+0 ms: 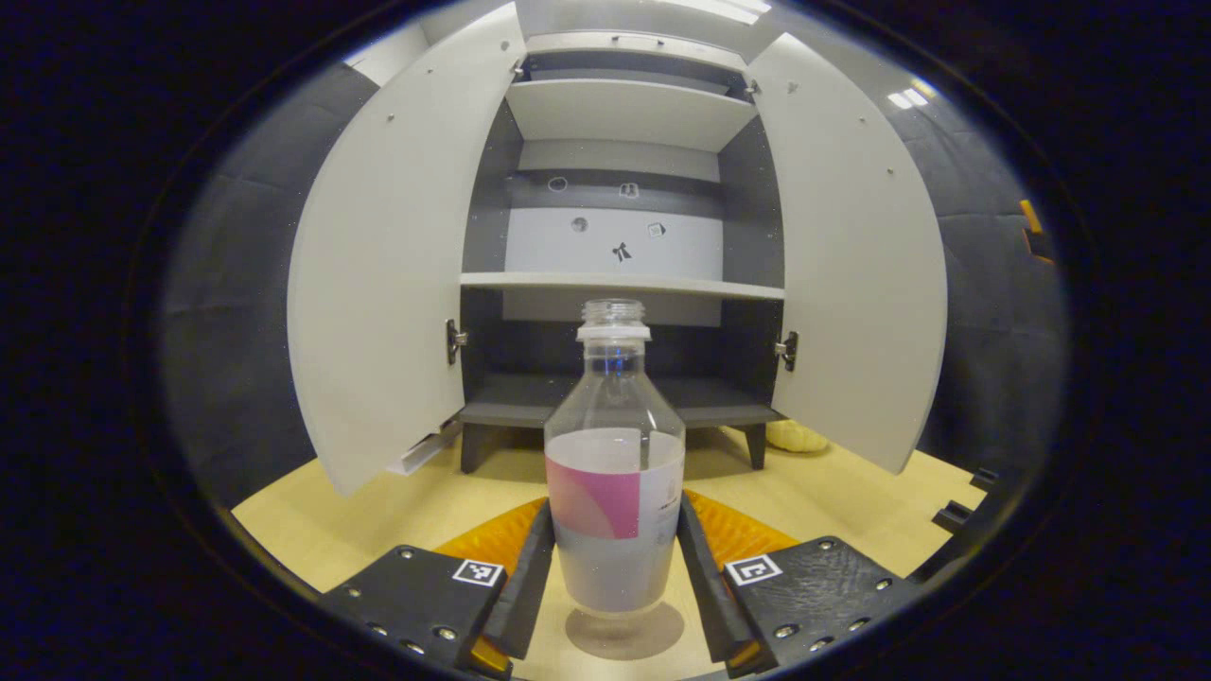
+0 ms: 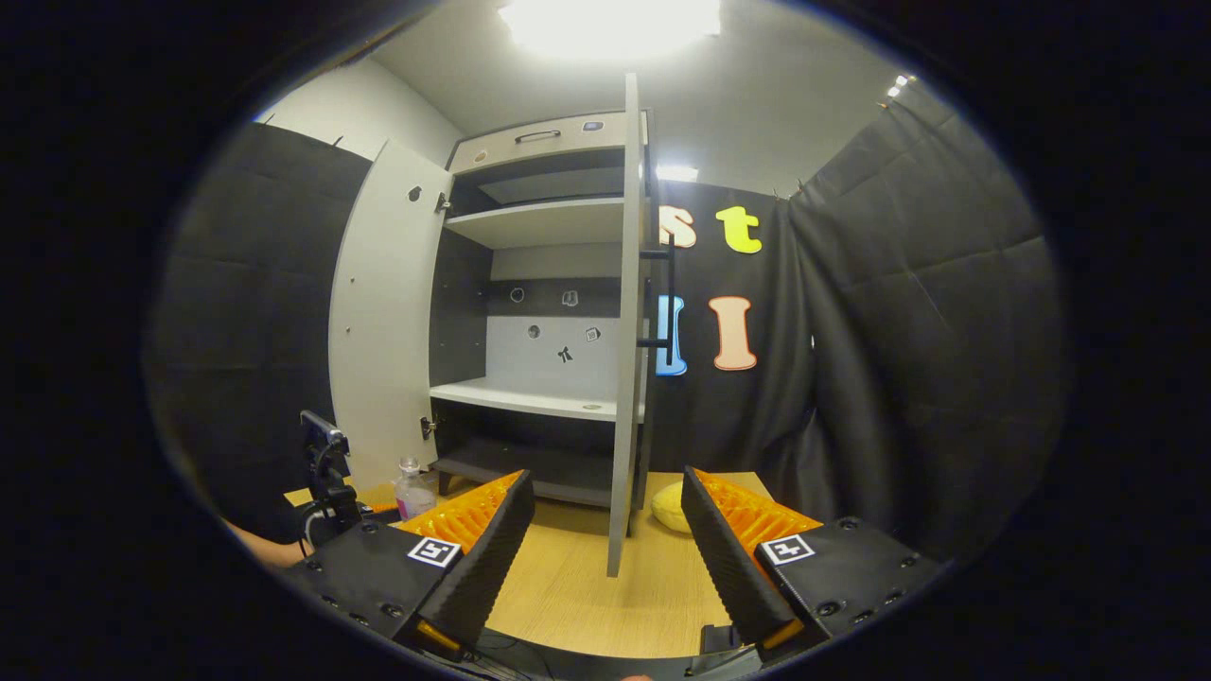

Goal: Grasp the bottle in the cabinet with the left hand and place it on the coaster, then close the right door with the right hand and the left door with the left hand.

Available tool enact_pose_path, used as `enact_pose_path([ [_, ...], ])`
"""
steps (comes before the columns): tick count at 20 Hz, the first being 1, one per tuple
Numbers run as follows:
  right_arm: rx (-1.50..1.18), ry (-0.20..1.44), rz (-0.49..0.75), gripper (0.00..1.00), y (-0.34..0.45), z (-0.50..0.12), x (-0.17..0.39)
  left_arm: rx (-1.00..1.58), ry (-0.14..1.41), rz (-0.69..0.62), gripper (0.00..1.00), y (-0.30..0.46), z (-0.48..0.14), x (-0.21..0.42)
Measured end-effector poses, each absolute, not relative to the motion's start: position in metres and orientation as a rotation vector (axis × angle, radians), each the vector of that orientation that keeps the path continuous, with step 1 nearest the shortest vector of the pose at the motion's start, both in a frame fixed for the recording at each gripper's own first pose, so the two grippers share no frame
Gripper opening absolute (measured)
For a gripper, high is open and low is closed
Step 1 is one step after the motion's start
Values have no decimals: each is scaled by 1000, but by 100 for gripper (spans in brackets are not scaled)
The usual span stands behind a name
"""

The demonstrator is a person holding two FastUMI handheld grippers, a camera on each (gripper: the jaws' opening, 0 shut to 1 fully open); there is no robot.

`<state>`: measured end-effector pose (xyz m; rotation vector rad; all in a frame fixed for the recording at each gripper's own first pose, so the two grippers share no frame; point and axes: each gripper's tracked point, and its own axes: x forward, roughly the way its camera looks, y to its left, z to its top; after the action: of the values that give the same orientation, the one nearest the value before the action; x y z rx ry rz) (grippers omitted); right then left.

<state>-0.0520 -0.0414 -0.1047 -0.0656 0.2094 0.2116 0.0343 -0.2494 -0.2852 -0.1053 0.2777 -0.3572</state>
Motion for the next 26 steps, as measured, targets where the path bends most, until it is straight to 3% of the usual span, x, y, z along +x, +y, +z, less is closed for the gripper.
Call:
enact_pose_path([
  [6,-64,240,217,99,-39,-113,-47,-81,324,-354,70,-255,-320,25],
  [7,-67,242,218,95,-38,-114,-46,-78,331,-351,70,-256,-325,24],
  [8,-70,243,217,99,-39,-114,-46,-76,338,-346,70,-256,-330,23],
  [12,-64,249,217,95,-38,-117,-42,-88,368,-330,70,-257,-345,14],
  [13,-61,253,219,99,-37,-118,-41,-93,377,-327,70,-256,-347,13],
  [14,-57,256,220,99,-36,-119,-41,-98,369,-323,63,-255,-346,13],
  [15,-51,257,220,95,-36,-120,-39,-100,371,-320,71,-255,-348,10],
  [16,-44,258,219,99,-36,-120,-38,-101,374,-318,70,-255,-349,9],
  [18,-31,259,218,95,-36,-120,-35,-93,384,-313,71,-253,-349,8],
  [21,-25,252,221,99,-34,-118,-32,-81,398,-312,73,-253,-350,4],
  [23,-24,244,224,99,-33,-116,-30,-72,415,-316,84,-254,-350,2],
  [25,-20,237,229,95,-31,-114,-27,-55,405,-303,84,-251,-342,2],
  [26,-18,232,231,95,-31,-111,-25,-49,395,-296,77,-249,-334,3],
])
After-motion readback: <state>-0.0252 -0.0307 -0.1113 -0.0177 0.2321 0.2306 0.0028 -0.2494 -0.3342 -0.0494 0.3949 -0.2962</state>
